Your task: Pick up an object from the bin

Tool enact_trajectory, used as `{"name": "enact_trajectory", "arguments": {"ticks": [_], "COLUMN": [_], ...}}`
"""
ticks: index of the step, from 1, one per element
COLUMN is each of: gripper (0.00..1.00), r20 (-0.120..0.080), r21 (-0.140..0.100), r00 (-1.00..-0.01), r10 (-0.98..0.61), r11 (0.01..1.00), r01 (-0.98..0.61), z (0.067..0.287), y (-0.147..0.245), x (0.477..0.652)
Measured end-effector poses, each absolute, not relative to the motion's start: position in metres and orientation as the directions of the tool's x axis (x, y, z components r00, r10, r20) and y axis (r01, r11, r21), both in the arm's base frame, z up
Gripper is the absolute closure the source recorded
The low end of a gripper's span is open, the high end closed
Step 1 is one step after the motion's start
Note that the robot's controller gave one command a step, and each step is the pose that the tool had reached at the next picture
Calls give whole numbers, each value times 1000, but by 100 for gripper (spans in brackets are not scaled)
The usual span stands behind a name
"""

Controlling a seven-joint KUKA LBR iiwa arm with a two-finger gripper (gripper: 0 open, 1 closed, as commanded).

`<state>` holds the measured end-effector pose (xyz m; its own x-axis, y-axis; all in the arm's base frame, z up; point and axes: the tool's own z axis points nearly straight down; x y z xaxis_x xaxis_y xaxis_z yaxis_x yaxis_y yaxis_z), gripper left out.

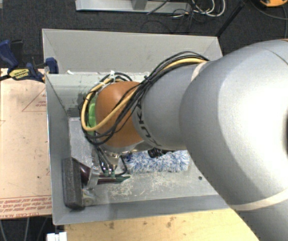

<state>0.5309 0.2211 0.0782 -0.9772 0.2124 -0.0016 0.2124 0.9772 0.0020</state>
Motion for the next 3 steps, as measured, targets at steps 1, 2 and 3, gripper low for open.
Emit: {"name": "enact_trajectory", "arguments": {"ticks": [1,2,3], "gripper": [100,100,100], "r20": [0,0,4], "r21": [1,1,-3], "r00": [-960,-960,-959], "r10": [282,282,282], "r11": [960,960,959], "r01": [282,282,282], "z": [70,70,75], "y": [192,192,192], "x": [510,510,509]}}
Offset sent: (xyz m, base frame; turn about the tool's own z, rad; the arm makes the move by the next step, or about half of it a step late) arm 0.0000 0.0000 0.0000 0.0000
